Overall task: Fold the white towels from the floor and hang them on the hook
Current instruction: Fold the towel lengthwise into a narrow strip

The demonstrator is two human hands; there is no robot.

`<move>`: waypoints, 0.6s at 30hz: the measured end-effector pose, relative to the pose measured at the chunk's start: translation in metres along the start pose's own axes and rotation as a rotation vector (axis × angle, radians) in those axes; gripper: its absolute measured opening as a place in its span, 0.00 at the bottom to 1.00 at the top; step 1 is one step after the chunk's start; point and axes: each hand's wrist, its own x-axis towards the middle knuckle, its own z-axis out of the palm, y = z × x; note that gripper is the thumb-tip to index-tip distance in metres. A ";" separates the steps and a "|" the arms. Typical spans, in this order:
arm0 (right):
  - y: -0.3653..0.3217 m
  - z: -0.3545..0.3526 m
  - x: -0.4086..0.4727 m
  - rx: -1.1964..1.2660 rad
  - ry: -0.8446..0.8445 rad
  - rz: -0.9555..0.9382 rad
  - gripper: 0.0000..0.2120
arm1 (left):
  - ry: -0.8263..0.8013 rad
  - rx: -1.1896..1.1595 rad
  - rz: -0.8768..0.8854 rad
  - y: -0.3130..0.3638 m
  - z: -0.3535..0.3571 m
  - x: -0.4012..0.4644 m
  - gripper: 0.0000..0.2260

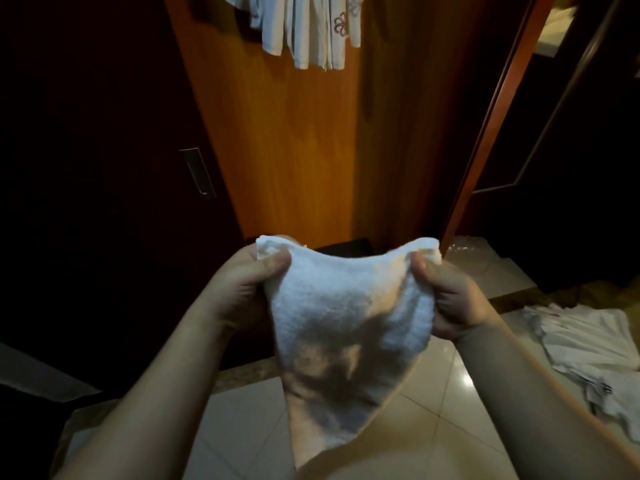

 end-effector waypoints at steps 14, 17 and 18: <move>-0.010 0.052 0.010 -0.184 -0.336 -0.057 0.09 | -0.520 0.189 0.159 0.048 0.025 0.011 0.03; -0.008 0.054 0.010 -0.222 -0.323 -0.109 0.06 | -0.501 0.289 0.173 0.052 0.037 0.013 0.05; -0.007 0.054 0.009 -0.222 -0.333 -0.129 0.05 | -0.481 0.353 0.185 0.054 0.041 0.014 0.06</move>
